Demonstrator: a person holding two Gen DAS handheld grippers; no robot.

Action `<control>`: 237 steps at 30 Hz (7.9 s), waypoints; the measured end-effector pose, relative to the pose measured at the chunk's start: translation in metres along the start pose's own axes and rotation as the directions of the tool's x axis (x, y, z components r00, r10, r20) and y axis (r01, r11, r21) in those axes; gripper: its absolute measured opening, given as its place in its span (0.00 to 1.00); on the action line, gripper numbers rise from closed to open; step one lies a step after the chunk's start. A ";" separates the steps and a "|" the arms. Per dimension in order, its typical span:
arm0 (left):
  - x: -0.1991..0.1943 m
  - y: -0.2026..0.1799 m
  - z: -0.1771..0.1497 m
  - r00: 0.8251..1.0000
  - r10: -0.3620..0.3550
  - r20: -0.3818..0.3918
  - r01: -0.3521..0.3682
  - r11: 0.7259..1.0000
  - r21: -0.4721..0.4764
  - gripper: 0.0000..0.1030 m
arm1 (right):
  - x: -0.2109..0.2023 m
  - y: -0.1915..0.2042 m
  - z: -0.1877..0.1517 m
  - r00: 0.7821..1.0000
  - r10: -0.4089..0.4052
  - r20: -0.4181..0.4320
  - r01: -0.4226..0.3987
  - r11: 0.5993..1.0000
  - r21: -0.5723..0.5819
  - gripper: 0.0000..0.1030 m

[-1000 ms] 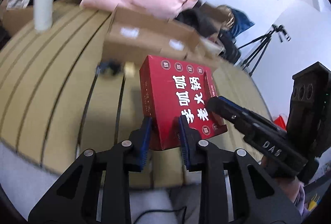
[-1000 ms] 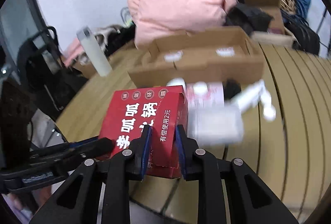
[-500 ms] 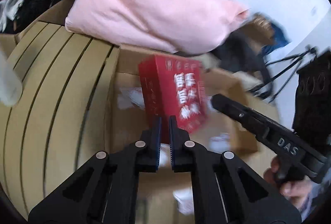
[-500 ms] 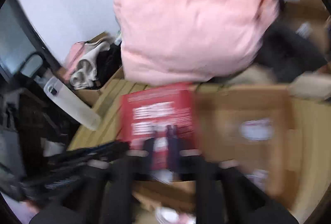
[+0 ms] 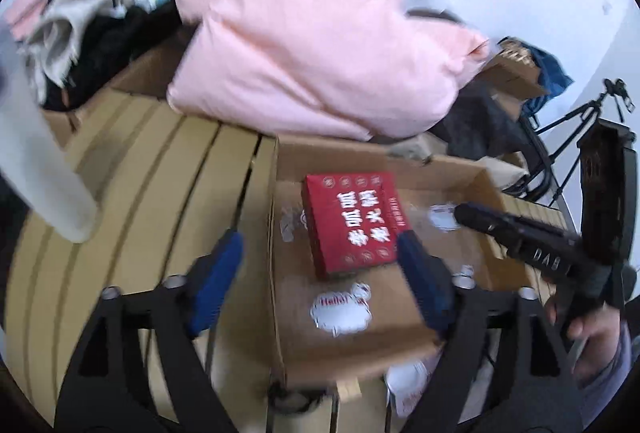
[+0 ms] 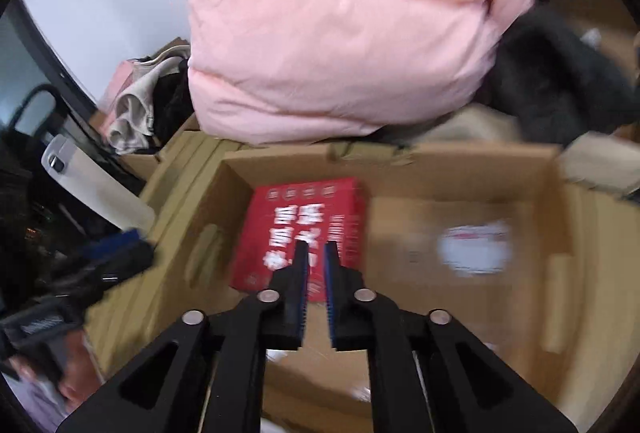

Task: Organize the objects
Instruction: 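Lift the red box with the right tool into the cardboard tray and release, then withdraw the right tool from the tray toward the clear plastic box, then grasp the clear plastic box with the right tool, then carry the clear plastic box into the cardboard tray and open the right tool, then pull the right tool back out of the tray, then grasp the black cable with the left tool while the right tool grasps a white cap, then carry the black cable into the tray with the left tool while the right tool drops the white cap there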

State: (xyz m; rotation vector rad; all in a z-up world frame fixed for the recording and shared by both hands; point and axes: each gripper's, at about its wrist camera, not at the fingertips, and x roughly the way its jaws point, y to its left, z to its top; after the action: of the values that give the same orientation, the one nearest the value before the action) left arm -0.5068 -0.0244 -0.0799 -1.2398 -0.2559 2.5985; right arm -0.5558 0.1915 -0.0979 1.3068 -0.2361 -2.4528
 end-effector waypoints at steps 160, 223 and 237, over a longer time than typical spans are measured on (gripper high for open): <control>-0.351 -0.010 -0.269 0.955 0.178 0.237 -0.198 0.978 0.061 0.96 | -0.402 0.105 -0.356 0.868 -0.248 0.431 0.349 0.921 -0.171 0.80; -0.287 -0.047 -0.246 0.981 0.070 0.178 -0.098 0.984 0.152 0.40 | -0.302 0.079 -0.307 0.939 -0.189 0.289 0.257 0.941 -0.219 0.29; -0.328 -0.084 -0.272 0.975 -0.036 0.219 -0.011 0.978 0.207 0.40 | -0.349 0.096 -0.348 0.937 -0.134 0.322 0.206 0.958 -0.201 0.29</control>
State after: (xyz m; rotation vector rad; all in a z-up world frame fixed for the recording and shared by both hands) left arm -0.0829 -0.0290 0.0150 -0.8770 -0.0308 2.6720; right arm -0.0671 0.2417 0.0051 0.8802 0.0942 -2.7267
